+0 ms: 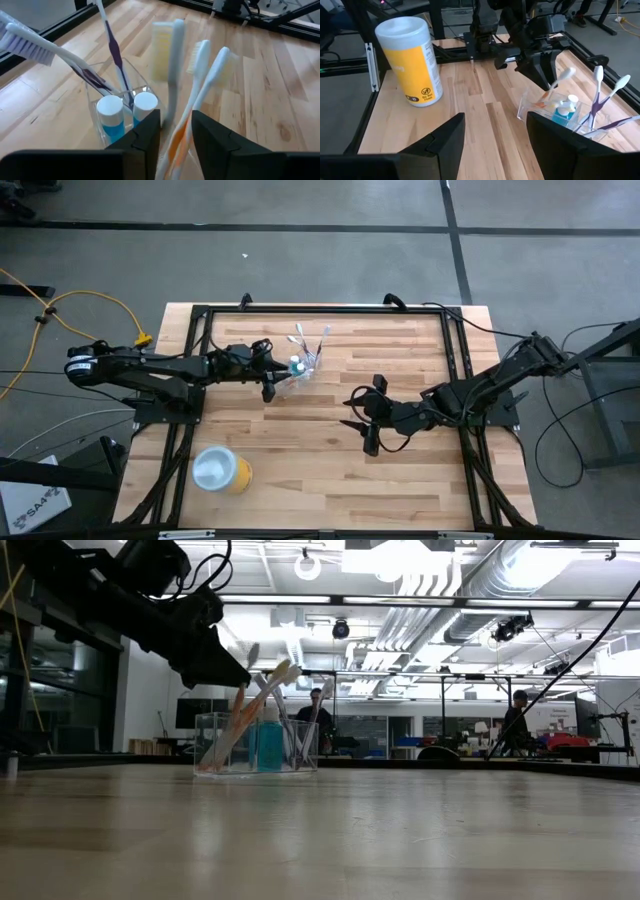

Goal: Pick & Place toothbrushing station
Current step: Return to Home Position

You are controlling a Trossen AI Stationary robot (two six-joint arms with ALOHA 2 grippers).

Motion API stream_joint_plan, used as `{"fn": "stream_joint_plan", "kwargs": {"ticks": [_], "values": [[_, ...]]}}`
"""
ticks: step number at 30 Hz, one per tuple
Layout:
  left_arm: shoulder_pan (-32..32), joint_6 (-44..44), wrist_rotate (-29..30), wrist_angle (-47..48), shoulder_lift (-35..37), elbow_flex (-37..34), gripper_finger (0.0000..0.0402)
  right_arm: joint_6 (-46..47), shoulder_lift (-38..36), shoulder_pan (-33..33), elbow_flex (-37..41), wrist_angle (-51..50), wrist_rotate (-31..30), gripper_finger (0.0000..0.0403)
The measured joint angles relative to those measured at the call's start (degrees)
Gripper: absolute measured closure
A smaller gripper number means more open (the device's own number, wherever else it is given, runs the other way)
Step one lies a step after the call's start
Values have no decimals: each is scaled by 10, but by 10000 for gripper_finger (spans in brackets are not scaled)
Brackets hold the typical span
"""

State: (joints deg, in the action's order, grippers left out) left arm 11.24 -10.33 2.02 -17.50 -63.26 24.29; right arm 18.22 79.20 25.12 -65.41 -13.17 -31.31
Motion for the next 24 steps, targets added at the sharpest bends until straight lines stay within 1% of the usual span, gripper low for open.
{"fn": "stream_joint_plan", "kwargs": {"ticks": [5, 12, 18, 24], "values": [[-8, 17, 1, -3, 0, 0, 275, 0, 0, 0, 0, 0, 0, 199], [-26, 44, 1, -14, 16, 0, 272, 0, 0, 0, 0, 0, 0, 199], [-48, 87, 2, -23, 82, 0, 272, 2, 0, 0, 0, 0, 0, 199], [-72, 99, 2, -18, 139, 0, 272, 2, 0, 0, 0, 0, 0, 199]]}}
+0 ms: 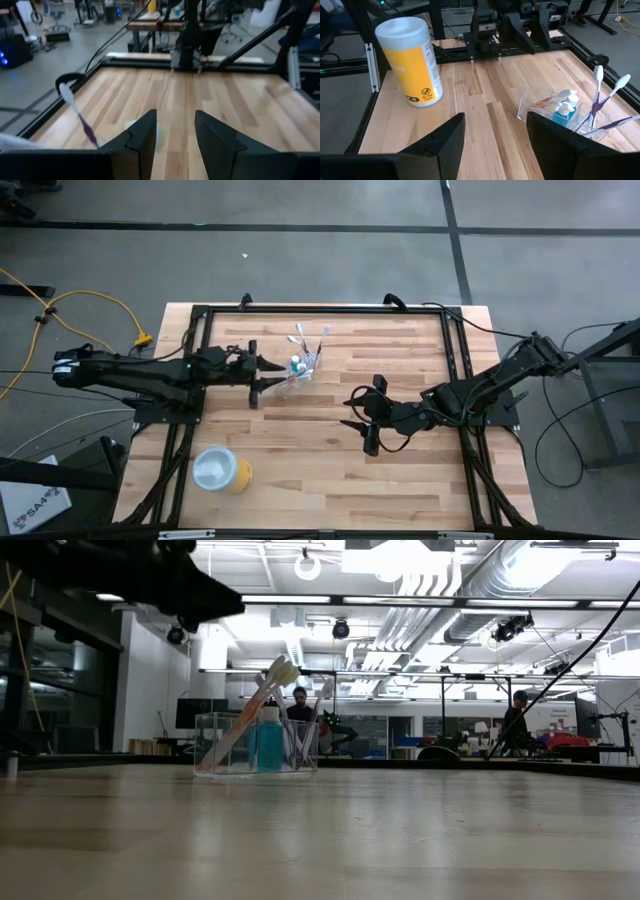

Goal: Pick & Place toothbrushing station
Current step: Return to Home Position

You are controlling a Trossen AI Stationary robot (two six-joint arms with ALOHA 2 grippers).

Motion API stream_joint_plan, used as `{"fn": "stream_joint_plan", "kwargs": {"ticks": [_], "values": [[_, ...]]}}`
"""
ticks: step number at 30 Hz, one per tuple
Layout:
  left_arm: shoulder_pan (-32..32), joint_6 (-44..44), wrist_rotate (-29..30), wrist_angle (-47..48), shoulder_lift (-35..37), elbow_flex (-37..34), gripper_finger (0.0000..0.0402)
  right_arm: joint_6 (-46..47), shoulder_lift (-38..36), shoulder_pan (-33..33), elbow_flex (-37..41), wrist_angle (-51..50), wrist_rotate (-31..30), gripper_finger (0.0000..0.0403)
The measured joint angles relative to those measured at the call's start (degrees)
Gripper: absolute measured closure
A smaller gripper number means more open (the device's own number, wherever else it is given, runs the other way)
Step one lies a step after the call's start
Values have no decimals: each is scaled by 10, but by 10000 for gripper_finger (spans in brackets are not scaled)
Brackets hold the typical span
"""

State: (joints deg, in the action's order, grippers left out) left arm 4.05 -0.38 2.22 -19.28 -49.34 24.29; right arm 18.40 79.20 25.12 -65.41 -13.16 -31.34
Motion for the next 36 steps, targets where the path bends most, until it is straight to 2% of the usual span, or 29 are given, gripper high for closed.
{"fn": "stream_joint_plan", "kwargs": {"ticks": [8, 12, 19, 23, 30, 36], "values": [[-22, -34, 0, -2, 25, 0, 272, 9, 0, 0, 0, -1, 0, 199], [-28, -34, 0, -3, 25, 0, 271, -26, 0, -3, 0, 0, 0, 199], [-29, -92, 1, -13, 26, 0, 271, -19, 0, 4, 0, -3, -1, 199], [-29, -90, -54, 25, 27, 0, 271, -11, -11, 4, 6, -25, -2, 199], [24, -88, -53, 76, 37, 0, 271, 29, -78, 3, 96, -8, -55, 199], [61, -53, -105, 112, 64, 0, 271, 28, -181, 3, 214, 62, -64, 199]]}}
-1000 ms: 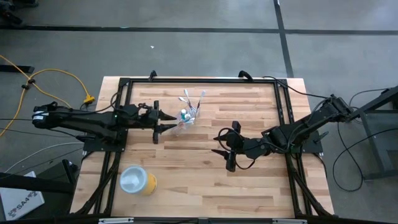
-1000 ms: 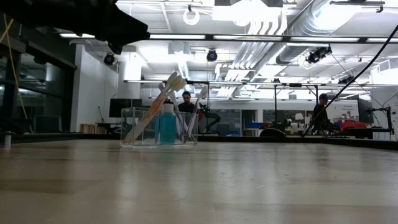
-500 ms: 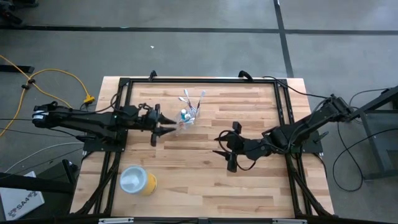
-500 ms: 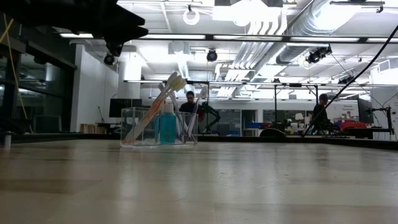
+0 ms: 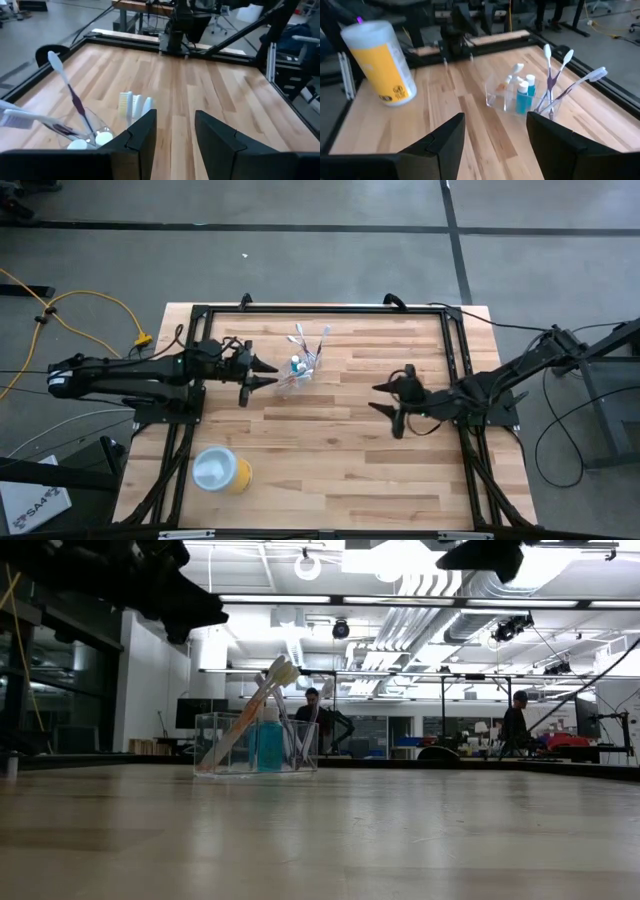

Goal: Pick & Place toothbrushing station
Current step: Return to Home Position

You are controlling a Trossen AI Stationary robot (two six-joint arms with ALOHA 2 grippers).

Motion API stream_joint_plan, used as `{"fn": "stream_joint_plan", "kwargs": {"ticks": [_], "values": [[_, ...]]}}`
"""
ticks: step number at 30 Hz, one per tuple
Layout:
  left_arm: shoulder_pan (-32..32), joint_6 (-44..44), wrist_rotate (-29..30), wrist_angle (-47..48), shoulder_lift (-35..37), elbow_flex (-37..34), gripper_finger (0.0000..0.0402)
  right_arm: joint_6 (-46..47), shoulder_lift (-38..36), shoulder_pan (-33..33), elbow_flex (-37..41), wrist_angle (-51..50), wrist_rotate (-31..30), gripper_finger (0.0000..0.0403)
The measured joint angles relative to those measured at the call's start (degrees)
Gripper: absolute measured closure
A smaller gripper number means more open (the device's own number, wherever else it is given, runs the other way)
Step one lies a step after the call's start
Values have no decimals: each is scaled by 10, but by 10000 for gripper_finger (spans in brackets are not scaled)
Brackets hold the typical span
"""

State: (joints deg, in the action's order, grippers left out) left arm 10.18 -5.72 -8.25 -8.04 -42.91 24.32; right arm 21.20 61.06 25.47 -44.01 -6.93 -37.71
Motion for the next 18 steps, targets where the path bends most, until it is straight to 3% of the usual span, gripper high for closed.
{"fn": "stream_joint_plan", "kwargs": {"ticks": [12, 18], "values": [[23, 12, -4, 84, 42, -2, 271, -19, -168, -47, 181, 88, 19, 199], [20, 9, -5, 102, 41, -2, 271, -48, -242, -100, 277, 176, 149, 199]]}}
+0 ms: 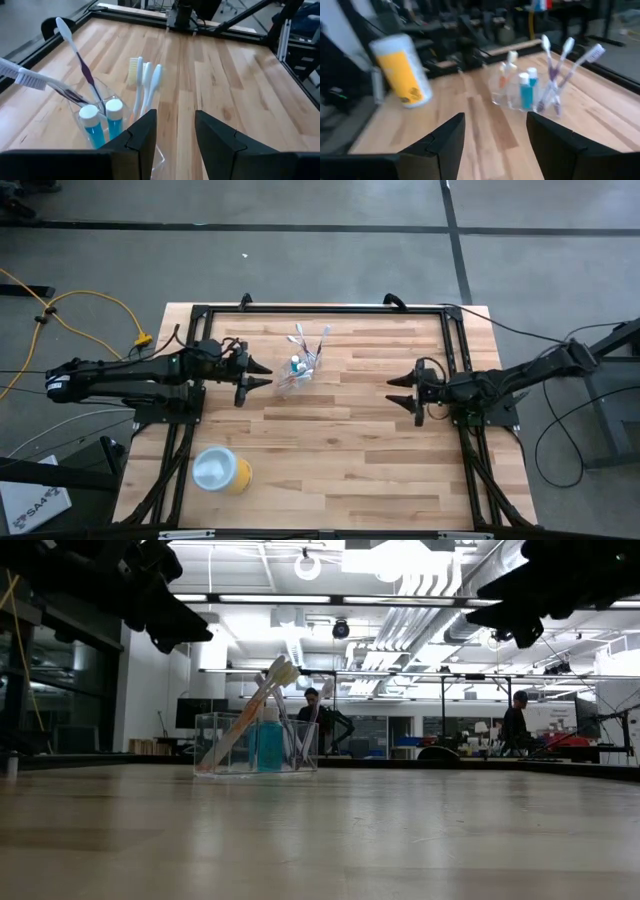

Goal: Pick & Place toothbrushing station
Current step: Return to Home Position

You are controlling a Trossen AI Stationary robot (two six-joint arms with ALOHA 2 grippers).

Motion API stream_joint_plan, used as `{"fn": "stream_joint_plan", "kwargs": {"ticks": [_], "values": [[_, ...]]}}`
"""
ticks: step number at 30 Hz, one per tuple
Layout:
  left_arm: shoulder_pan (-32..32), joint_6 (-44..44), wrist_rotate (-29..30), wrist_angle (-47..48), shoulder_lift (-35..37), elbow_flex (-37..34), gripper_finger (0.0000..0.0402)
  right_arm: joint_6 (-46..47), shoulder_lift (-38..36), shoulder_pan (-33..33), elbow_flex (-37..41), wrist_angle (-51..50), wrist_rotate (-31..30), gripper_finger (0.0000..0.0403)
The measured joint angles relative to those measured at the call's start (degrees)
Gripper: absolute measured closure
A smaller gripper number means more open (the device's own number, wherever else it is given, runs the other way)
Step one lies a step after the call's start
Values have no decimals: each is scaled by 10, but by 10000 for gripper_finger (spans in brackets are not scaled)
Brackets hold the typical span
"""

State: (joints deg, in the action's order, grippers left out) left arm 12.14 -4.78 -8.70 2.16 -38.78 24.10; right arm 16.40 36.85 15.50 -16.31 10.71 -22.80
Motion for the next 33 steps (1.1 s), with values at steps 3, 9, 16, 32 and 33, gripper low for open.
{"fn": "stream_joint_plan", "kwargs": {"ticks": [3, 9, 16, 32, 33], "values": [[0, 4, 0, 2, 0, 0, 271, -1, -39, -33, 28, 21, 57, 199], [0, 7, 0, 6, 0, 0, 271, 2, -88, -93, 62, 6, 134, 199], [0, 7, -1, 10, 0, 0, 271, 3, -111, -153, 107, 22, 176, 199], [0, 4, -1, 9, 0, 0, 271, -9, -187, -230, 158, 10, 213, 199], [0, 4, -1, 9, 0, 0, 271, -10, -194, -232, 158, 1, 212, 199]]}}
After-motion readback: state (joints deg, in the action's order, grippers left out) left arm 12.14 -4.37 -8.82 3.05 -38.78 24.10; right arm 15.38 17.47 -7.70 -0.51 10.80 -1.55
